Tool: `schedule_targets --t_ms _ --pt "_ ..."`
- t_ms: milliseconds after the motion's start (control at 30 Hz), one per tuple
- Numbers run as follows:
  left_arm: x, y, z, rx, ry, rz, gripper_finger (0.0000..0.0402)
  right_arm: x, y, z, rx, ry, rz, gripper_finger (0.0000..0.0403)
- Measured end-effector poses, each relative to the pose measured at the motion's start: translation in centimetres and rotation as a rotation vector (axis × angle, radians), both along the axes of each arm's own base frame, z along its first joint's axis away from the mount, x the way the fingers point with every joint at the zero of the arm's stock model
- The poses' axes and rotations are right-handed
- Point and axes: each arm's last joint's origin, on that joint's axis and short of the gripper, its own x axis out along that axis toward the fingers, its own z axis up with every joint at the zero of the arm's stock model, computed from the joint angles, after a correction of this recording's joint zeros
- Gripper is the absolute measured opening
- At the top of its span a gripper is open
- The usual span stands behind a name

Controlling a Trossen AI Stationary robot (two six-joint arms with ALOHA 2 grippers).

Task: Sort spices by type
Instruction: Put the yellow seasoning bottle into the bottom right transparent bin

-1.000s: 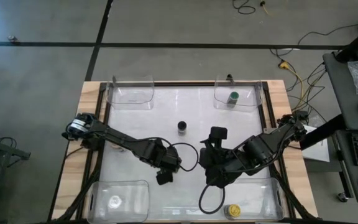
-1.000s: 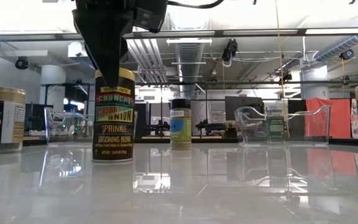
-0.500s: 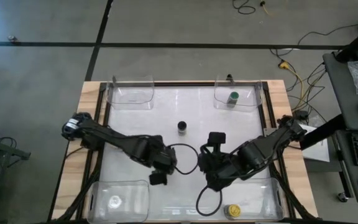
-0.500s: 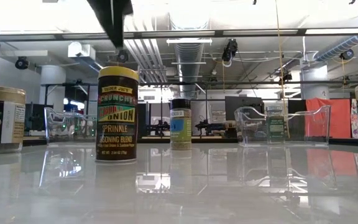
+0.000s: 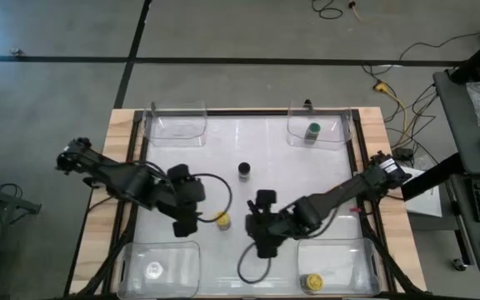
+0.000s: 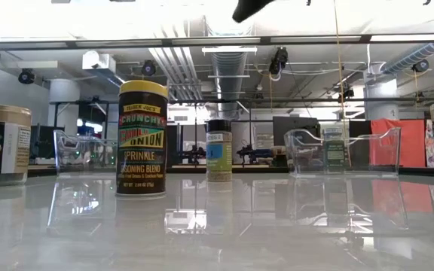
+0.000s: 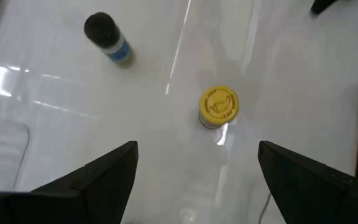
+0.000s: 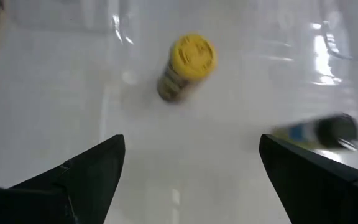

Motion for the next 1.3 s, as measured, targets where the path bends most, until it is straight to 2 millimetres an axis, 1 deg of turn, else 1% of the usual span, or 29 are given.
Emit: schedule_targets --t_ms 100,167,267,400,567,700,833,933,1133,1300 --pt "-1.4 0.1 -0.3 -0.016 0.009 0.020 0.0316 0.9 -0.2 -0.7 0.029 -0.076 0.009 0.0364" --pt "-2.3 0.1 -0.6 -0.028 0.023 0.044 0.0316 1.5 -0.3 -0.7 0.040 -0.130 0.024 0.0364" --pt "-3.6 -0.1 -1.2 -0.047 0.029 0.070 0.0316 2.4 -0.5 -0.1 0.068 -0.210 0.050 0.0364" --pt "-5.1 -0.5 -2.3 -0.054 0.022 0.103 0.0316 3.5 -1.3 0.7 0.118 -0.301 0.100 0.0364" --pt "-6.4 -0.9 -3.3 -0.075 -0.016 0.141 0.0316 4.2 -2.5 1.3 0.145 -0.340 0.060 0.0364" --pt "-6.7 -1.0 -4.0 -0.065 -0.064 0.172 0.0316 4.3 -2.6 1.3 0.143 -0.340 0.055 0.0364" --pt "-6.3 -1.1 -4.5 -0.041 -0.111 0.190 0.0316 4.4 -2.7 1.0 0.180 -0.366 0.028 0.0364" --pt "-5.9 -1.4 -4.9 -0.039 -0.140 0.189 0.0316 4.4 -2.7 0.6 0.176 -0.364 0.022 0.0364" --pt "-5.5 -1.6 -5.7 -0.021 -0.135 0.170 0.0316 4.1 -3.1 -1.6 0.181 -0.304 -0.018 0.0364" --pt "-5.4 -1.7 -5.9 -0.012 -0.129 0.166 0.0316 4.2 -3.6 -3.1 0.189 -0.328 -0.030 0.0364"
